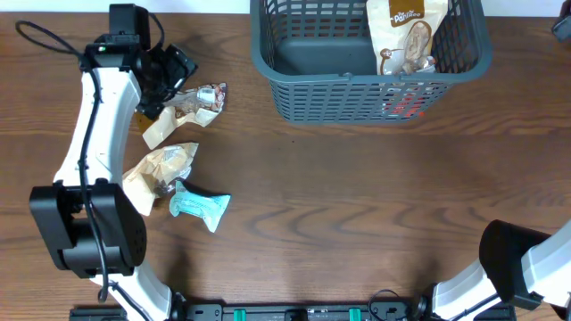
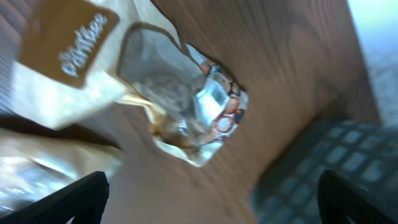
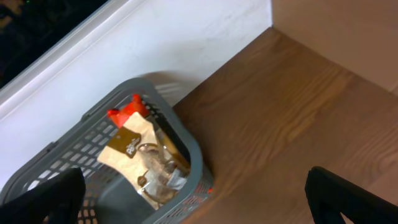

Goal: Pack container
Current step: 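Grasp the Pantree wrapper with the left gripper and lift toward the basket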

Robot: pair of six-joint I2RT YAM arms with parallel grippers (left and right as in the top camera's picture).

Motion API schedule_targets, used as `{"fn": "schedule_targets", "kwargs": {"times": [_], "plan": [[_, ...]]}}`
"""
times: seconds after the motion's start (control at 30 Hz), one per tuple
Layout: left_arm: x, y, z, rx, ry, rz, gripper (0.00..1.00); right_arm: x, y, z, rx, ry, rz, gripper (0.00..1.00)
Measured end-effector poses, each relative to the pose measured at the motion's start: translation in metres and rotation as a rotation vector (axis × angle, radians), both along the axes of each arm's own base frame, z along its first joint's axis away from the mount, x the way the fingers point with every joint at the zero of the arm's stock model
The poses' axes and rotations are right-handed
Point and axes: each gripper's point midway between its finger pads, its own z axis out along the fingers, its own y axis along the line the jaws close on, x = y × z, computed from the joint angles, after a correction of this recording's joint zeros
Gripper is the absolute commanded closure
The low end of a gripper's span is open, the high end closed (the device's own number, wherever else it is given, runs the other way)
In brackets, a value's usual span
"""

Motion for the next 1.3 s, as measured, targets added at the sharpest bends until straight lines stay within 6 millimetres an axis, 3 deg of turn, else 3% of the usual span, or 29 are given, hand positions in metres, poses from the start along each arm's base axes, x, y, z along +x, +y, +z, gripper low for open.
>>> {"fn": "schedule_targets", "kwargs": {"times": [0.27,0.47,0.77,1.1,1.2,1.27,1.3], "plan": [[-0.002,0.006,-0.006,-0.118,0.071,0.346,0.03,0.002,0.007,0.000,0.023,-0.006,0.036,0.01],[-0.002,0.011,-0.042,-0.143,0.170,0.521,0.00,0.003,0.008,-0.001,0.027,-0.004,0.042,0.01],[0.004,0.011,-0.106,-0.145,0.280,0.604,0.01,0.008,0.007,-0.014,0.043,0.044,0.043,0.01],[0.000,0.011,-0.145,-0.138,0.358,0.652,0.01,0.014,0.006,-0.032,0.063,0.108,0.043,0.01],[0.000,0.011,-0.146,-0.139,0.360,0.657,0.02,0.016,0.005,-0.039,0.070,0.132,0.042,0.01],[0.000,0.011,-0.146,-0.140,0.362,0.664,0.34,0.017,0.005,-0.044,0.075,0.150,0.042,0.01],[0.000,0.011,-0.147,-0.140,0.362,0.664,0.62,0.017,0.004,-0.047,0.078,0.159,0.042,0.01]]}}
